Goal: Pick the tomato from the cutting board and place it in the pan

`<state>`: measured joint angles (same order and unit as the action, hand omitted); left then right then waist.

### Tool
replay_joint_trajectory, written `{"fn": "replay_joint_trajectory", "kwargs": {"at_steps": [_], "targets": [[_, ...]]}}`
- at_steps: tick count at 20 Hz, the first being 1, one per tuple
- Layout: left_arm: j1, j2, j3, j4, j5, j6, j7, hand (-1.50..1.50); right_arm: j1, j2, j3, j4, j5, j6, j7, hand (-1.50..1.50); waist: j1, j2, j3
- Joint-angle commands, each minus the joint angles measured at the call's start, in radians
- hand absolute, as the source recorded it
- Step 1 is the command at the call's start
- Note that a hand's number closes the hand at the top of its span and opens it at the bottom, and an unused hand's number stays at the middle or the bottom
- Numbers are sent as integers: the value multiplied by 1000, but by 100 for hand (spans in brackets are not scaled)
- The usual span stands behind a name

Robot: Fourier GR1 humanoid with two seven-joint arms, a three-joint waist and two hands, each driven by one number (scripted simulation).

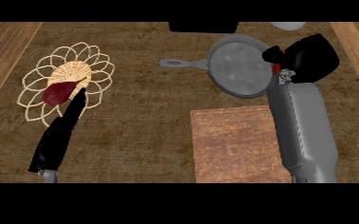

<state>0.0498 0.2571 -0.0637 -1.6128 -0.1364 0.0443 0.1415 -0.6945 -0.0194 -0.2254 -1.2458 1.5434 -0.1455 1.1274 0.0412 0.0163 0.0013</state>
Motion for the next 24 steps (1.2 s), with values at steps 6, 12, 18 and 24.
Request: {"fn": "replay_joint_trajectory", "kwargs": {"at_steps": [6, 12, 18, 24], "targets": [[-4, -10, -21, -27, -11, -9, 27, 0, -185, -36, -227, 491, -92, -257, -15, 150, 30, 8, 1], [-21, -18, -15, 7, -19, 3, -5, 0, -182, -15, -430, 512, -347, -425, -141, -150, 37, 20, 5], [-47, -21, -19, 13, -22, -4, 8, 0, -197, -25, -499, 559, -471, -644, -375, -150, 33, 21, 5], [-44, -13, -7, 14, -8, -17, 3, 0, -226, -32, -514, 564, -451, -935, -477, -150, 41, 18, 3]]}}
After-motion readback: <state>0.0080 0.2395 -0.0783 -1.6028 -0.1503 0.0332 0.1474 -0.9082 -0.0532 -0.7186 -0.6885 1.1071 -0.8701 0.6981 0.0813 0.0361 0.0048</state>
